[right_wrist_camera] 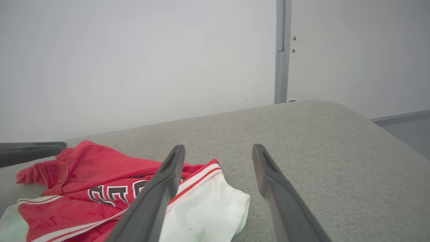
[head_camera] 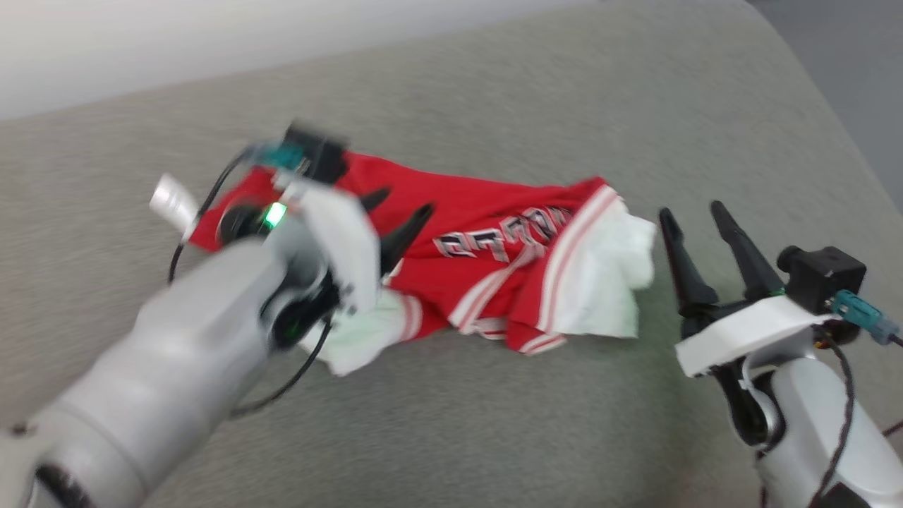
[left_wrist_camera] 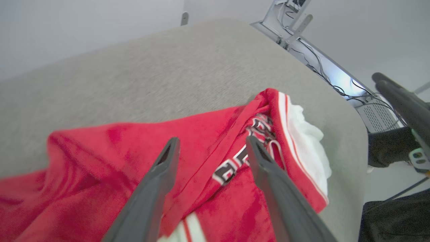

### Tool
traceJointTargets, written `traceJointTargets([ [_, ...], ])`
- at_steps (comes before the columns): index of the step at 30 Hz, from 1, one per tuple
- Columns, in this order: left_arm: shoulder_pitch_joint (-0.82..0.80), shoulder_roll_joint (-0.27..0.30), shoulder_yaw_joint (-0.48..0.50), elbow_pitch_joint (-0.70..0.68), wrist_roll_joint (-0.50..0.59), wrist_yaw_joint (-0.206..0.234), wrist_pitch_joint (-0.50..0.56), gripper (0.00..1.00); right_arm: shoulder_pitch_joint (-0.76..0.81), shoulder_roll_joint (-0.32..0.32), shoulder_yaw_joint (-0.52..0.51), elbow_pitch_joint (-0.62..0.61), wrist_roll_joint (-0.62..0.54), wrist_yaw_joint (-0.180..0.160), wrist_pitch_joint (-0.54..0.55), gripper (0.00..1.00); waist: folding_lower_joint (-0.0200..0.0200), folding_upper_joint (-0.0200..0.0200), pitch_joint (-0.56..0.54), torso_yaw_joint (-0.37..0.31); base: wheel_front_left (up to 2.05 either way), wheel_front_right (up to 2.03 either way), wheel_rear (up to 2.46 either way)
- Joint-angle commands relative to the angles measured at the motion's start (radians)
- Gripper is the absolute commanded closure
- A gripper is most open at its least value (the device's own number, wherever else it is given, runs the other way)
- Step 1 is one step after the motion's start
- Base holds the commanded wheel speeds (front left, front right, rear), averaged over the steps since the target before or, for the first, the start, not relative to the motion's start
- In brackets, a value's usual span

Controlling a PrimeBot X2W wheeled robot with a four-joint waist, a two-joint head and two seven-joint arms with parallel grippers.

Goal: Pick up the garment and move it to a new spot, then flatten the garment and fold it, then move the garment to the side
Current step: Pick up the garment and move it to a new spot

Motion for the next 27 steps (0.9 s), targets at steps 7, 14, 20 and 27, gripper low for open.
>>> traceJointTargets([
  [7,0.206,0.045,0.041,0.036,-0.101,0.002,-0.174,0.00,0.052,-0.069,-0.032,0.059,0.001,0.000,-0.004,0.00,0.0000,0.0000,-0.139,0.206,0.00,0.00,0.00],
  [14,0.362,0.096,0.040,0.062,-0.089,0.002,-0.260,0.00,0.134,-0.105,-0.075,0.090,-0.008,0.000,-0.004,0.00,0.0000,0.0000,-0.210,0.313,0.00,0.00,0.00],
  [20,0.488,0.121,0.211,0.068,0.021,0.018,-0.275,0.00,0.211,-0.124,-0.126,0.059,-0.023,0.000,-0.001,0.00,0.0000,0.0000,-0.249,0.364,0.00,0.00,0.00],
  [27,0.720,0.104,0.593,-0.108,0.282,0.088,-0.276,0.00,0.258,-0.122,-0.178,-0.005,-0.045,0.000,0.019,0.00,0.0000,0.0000,-0.262,0.373,0.00,0.00,0.00],
])
